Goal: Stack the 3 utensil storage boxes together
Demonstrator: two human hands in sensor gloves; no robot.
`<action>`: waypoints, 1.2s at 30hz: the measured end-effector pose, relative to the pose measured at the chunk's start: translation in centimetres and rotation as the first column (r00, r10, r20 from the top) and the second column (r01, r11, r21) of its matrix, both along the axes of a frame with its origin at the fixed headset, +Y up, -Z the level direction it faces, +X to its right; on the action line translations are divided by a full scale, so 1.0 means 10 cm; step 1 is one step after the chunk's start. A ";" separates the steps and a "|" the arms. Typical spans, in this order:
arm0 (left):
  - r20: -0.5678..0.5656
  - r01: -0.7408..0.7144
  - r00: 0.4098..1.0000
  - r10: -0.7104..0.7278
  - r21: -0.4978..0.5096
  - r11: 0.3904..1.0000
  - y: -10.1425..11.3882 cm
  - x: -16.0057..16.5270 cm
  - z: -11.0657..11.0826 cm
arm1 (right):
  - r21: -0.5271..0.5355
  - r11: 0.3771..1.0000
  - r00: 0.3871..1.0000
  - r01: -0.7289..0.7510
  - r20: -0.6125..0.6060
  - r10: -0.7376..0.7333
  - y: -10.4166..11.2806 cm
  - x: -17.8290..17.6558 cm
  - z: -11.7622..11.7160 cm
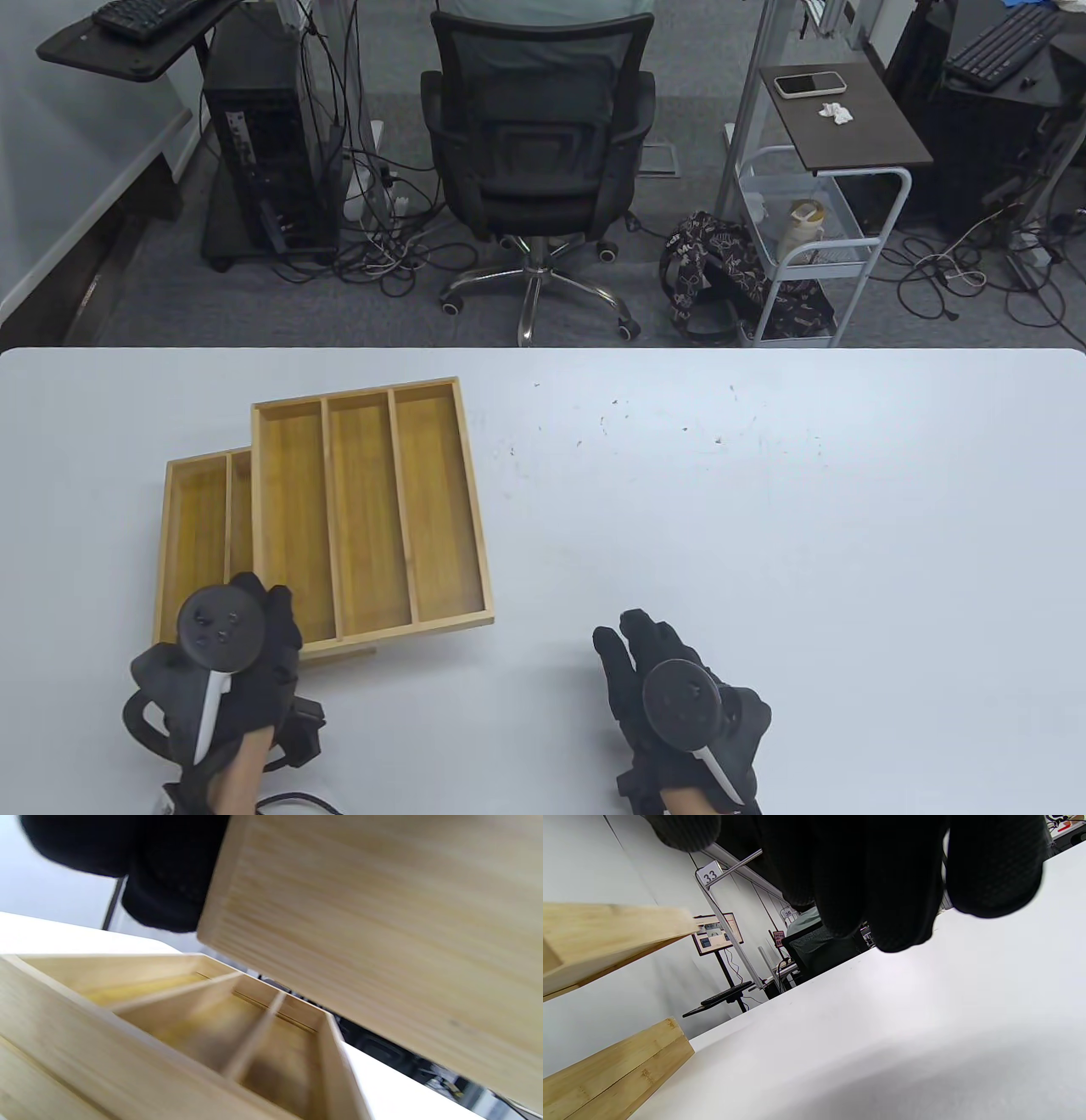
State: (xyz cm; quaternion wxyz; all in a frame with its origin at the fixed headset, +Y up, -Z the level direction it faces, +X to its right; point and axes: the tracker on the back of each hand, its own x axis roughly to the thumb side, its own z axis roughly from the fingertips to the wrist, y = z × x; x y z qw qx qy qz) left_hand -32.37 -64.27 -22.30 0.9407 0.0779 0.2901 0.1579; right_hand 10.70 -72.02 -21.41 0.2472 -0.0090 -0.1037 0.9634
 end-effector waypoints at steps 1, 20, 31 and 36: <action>-0.012 -0.007 1.000 0.007 -0.004 1.000 0.01 -0.09 0.00 | -0.003 1.000 1.000 0.000 0.002 0.000 0.00 0.01 0.00; -0.168 -0.084 0.984 0.057 -0.160 0.983 -0.41 -1.07 -0.14 | -0.085 0.996 1.000 0.013 0.002 -0.013 -0.10 0.06 -0.08; -0.201 -0.139 0.973 0.109 -0.144 0.980 -0.53 -1.12 -0.15 | -0.110 0.994 1.000 0.003 -0.008 -0.003 -0.11 0.03 -0.09; -0.222 -0.096 0.972 0.075 -0.087 0.992 -0.44 -1.04 -0.09 | -0.106 0.994 1.000 -0.001 -0.003 0.001 -0.10 0.03 -0.09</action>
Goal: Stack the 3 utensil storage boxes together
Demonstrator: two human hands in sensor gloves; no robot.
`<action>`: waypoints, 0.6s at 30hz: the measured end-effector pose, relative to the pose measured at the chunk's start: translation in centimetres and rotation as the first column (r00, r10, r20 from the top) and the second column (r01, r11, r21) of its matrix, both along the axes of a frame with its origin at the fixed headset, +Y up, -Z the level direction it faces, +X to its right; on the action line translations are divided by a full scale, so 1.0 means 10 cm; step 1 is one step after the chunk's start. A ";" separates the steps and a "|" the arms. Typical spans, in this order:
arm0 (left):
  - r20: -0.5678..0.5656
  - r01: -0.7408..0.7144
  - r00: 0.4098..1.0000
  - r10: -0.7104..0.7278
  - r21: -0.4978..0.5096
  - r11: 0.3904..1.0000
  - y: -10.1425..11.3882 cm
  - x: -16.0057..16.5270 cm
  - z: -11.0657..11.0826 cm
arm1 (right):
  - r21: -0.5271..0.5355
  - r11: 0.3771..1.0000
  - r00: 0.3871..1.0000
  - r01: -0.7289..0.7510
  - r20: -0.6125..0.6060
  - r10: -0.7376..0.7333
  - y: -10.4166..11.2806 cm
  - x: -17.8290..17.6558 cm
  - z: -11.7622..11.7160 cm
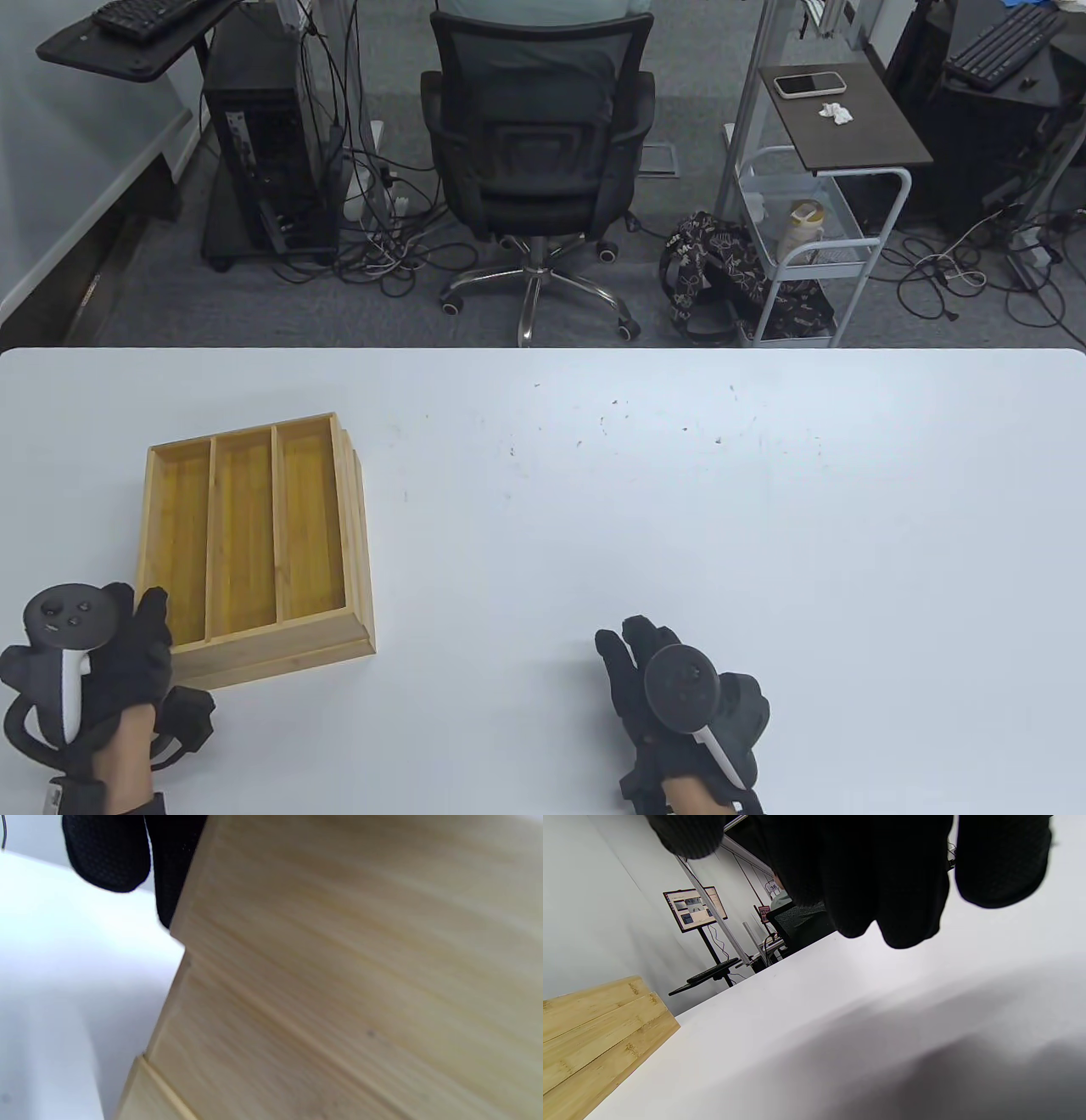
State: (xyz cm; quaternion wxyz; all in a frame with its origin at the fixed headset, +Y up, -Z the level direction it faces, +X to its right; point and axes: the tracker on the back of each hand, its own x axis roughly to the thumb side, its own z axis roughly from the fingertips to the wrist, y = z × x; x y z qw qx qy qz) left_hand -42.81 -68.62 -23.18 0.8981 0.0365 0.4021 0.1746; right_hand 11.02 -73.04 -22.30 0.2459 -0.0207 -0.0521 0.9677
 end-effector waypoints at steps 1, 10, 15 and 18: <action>0.009 0.006 1.000 -0.006 0.004 1.000 0.04 0.04 0.01 | 0.001 1.000 1.000 0.000 0.003 0.000 0.00 0.00 0.00; 0.340 -0.034 0.940 0.027 0.013 0.999 0.63 1.02 0.05 | 0.024 1.000 1.000 0.008 0.014 -0.008 0.04 0.02 0.00; 0.502 -0.062 0.864 0.042 0.023 0.998 0.73 1.68 0.07 | 0.033 0.999 1.000 -0.001 0.022 0.000 0.05 0.04 0.02; 0.554 -0.072 0.830 0.074 -0.025 0.997 0.66 1.96 0.06 | 0.032 0.999 1.000 -0.005 0.025 0.004 0.05 0.04 0.02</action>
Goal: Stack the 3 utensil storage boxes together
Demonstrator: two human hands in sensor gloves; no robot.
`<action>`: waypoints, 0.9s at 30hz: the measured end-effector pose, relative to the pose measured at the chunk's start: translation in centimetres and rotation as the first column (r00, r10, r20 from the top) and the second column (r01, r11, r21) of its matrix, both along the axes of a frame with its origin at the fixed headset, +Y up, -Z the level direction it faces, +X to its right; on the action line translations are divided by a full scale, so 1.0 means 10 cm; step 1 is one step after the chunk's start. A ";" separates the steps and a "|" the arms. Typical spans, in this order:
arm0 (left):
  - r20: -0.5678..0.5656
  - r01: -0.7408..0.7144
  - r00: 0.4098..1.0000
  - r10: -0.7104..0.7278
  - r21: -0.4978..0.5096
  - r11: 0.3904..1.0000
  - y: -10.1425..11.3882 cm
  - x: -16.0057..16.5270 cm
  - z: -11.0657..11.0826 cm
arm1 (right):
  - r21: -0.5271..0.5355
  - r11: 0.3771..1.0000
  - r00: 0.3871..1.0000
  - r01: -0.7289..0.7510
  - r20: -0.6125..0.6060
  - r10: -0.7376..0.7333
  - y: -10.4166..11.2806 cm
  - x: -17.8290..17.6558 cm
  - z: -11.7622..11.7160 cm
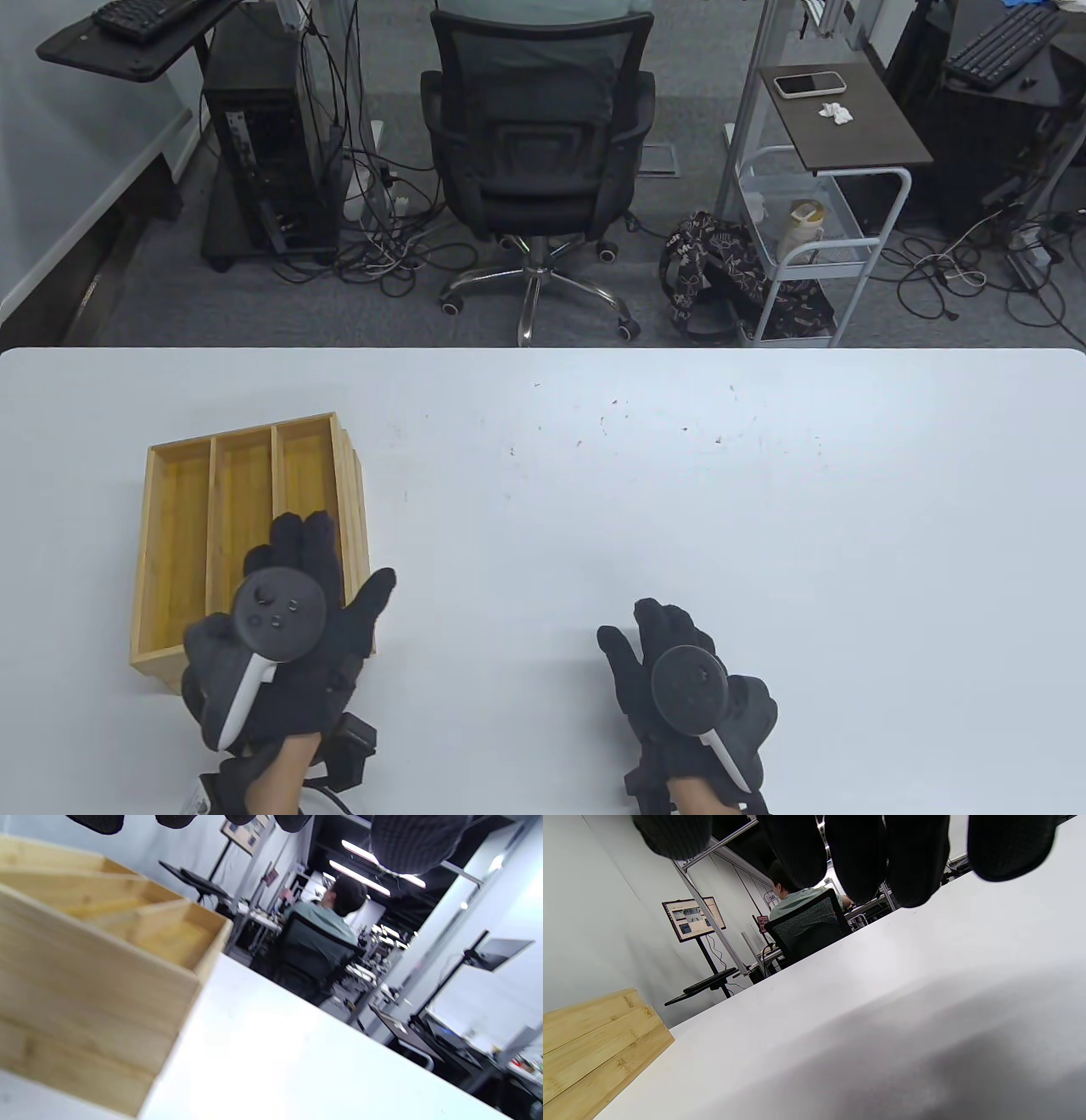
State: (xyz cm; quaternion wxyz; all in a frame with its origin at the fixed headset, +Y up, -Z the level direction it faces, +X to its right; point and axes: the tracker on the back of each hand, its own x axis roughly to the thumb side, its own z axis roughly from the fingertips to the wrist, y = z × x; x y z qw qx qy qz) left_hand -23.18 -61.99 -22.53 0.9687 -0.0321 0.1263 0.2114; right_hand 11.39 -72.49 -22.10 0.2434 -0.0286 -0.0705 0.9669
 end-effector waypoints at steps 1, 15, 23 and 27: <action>0.035 0.007 0.999 -0.007 -0.014 1.000 -0.04 0.11 -0.01 | 0.001 1.000 1.000 -0.001 0.002 0.001 0.00 0.00 0.00; 0.180 0.051 0.983 -0.022 -0.162 0.985 -0.78 0.78 -0.01 | -0.009 1.000 1.000 -0.019 0.008 0.019 -0.01 0.00 0.00; 0.166 0.017 0.986 0.005 -0.134 0.991 -0.92 0.74 0.05 | -0.016 1.000 1.000 -0.013 0.007 0.013 -0.01 -0.01 0.00; 0.144 0.028 0.990 -0.009 -0.129 0.991 -0.92 0.69 0.06 | -0.022 1.000 1.000 -0.022 -0.001 0.022 -0.02 -0.03 0.00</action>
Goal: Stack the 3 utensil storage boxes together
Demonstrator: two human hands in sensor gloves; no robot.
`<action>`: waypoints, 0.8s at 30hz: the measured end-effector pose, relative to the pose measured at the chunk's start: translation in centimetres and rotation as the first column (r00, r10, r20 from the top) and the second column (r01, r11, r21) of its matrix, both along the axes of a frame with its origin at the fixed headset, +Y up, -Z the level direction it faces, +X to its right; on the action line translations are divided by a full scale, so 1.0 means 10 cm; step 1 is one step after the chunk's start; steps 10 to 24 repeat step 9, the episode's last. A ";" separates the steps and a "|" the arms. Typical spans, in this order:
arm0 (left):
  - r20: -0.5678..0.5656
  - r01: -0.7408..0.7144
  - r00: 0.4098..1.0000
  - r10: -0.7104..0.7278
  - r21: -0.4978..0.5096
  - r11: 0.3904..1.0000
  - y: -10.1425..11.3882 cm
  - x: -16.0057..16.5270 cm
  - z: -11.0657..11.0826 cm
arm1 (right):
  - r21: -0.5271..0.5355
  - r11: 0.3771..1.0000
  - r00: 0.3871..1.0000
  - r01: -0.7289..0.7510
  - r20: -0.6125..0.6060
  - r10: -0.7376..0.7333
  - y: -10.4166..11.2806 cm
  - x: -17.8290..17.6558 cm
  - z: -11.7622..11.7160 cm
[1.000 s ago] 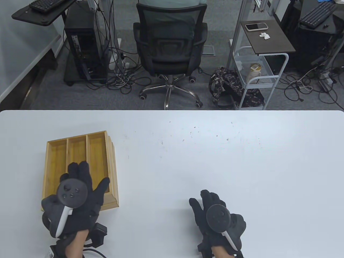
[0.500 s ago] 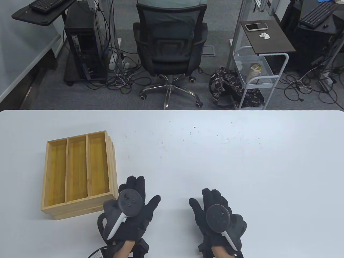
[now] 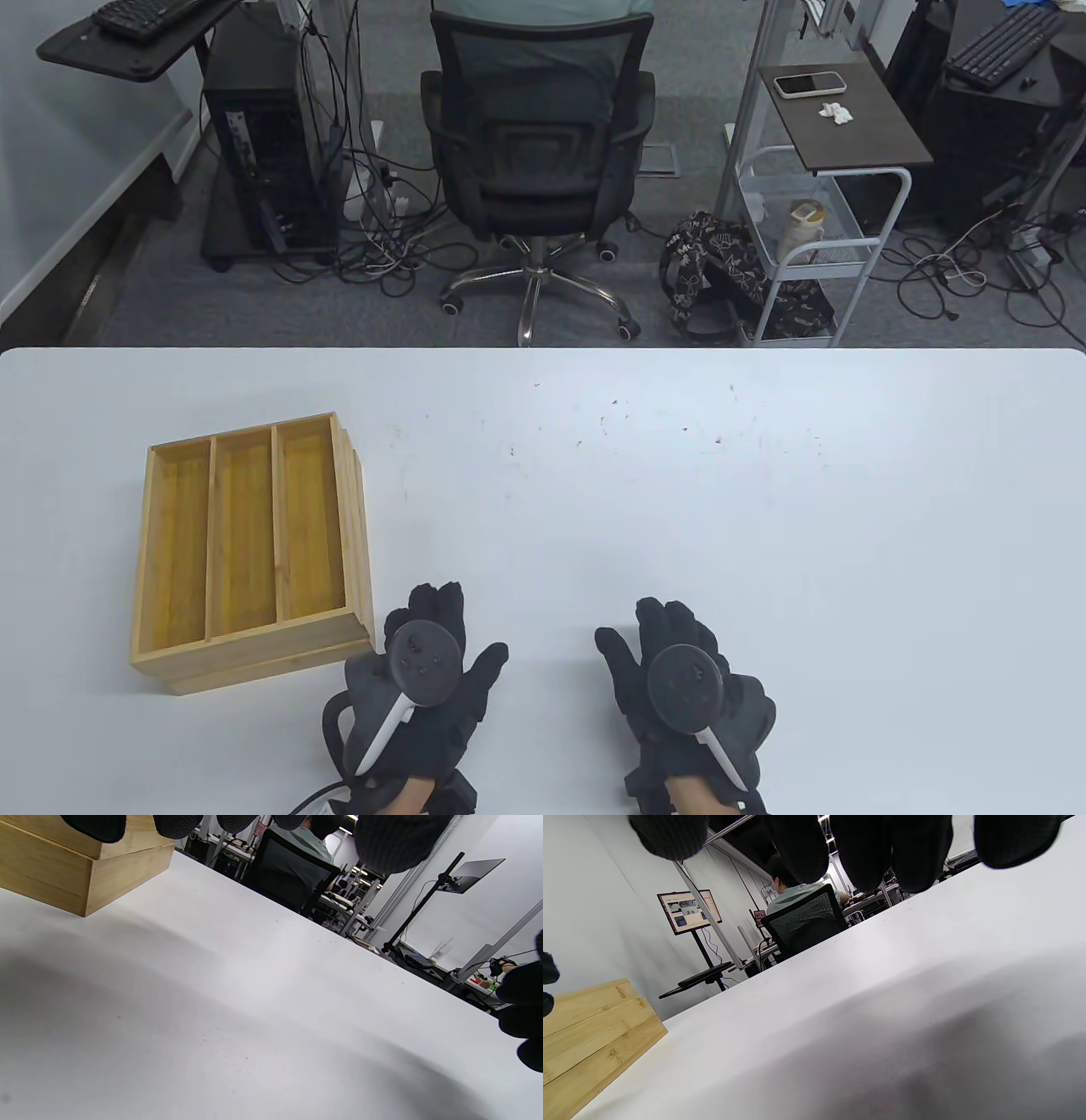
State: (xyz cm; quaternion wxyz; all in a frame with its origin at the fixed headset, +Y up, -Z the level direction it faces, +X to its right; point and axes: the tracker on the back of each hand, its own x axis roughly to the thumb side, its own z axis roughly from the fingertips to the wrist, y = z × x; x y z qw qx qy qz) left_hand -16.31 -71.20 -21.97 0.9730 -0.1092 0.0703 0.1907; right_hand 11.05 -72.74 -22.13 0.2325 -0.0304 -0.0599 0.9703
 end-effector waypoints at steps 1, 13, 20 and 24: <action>-0.002 0.002 1.000 -0.002 0.000 1.000 0.00 -0.01 0.00 | -0.003 1.000 1.000 0.000 -0.001 0.000 -0.01 0.00 0.00; -0.009 -0.005 1.000 0.005 -0.015 1.000 -0.04 -0.02 -0.01 | -0.013 1.000 1.000 -0.002 -0.001 0.002 -0.01 0.01 -0.01; -0.009 -0.005 1.000 0.005 -0.015 1.000 -0.04 -0.02 -0.01 | -0.013 1.000 1.000 -0.002 -0.001 0.002 -0.01 0.01 -0.01; -0.009 -0.005 1.000 0.005 -0.015 1.000 -0.04 -0.02 -0.01 | -0.013 1.000 1.000 -0.002 -0.001 0.002 -0.01 0.01 -0.01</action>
